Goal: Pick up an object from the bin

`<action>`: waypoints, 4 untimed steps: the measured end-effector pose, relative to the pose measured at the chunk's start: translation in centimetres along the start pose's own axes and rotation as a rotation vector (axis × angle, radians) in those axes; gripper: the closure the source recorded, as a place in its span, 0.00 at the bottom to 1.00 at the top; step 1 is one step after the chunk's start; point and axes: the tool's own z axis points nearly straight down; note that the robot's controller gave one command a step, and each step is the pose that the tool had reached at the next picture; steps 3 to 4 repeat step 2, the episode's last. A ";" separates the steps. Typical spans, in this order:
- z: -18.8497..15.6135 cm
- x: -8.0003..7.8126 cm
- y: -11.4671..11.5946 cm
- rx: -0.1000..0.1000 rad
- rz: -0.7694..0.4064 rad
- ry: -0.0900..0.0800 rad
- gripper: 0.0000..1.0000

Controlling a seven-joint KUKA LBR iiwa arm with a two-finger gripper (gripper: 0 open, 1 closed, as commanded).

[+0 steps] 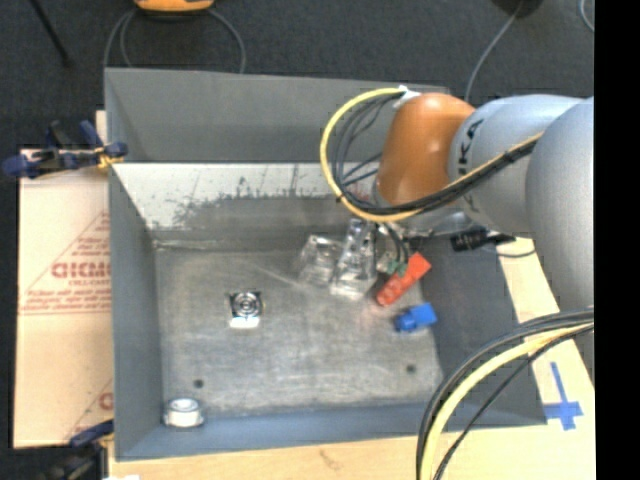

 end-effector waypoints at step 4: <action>-17.7 1.2 1.8 -0.003 0.045 -0.001 1.00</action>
Offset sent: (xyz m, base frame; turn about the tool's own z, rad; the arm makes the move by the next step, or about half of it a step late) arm -0.0093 0.0104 0.0749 0.0104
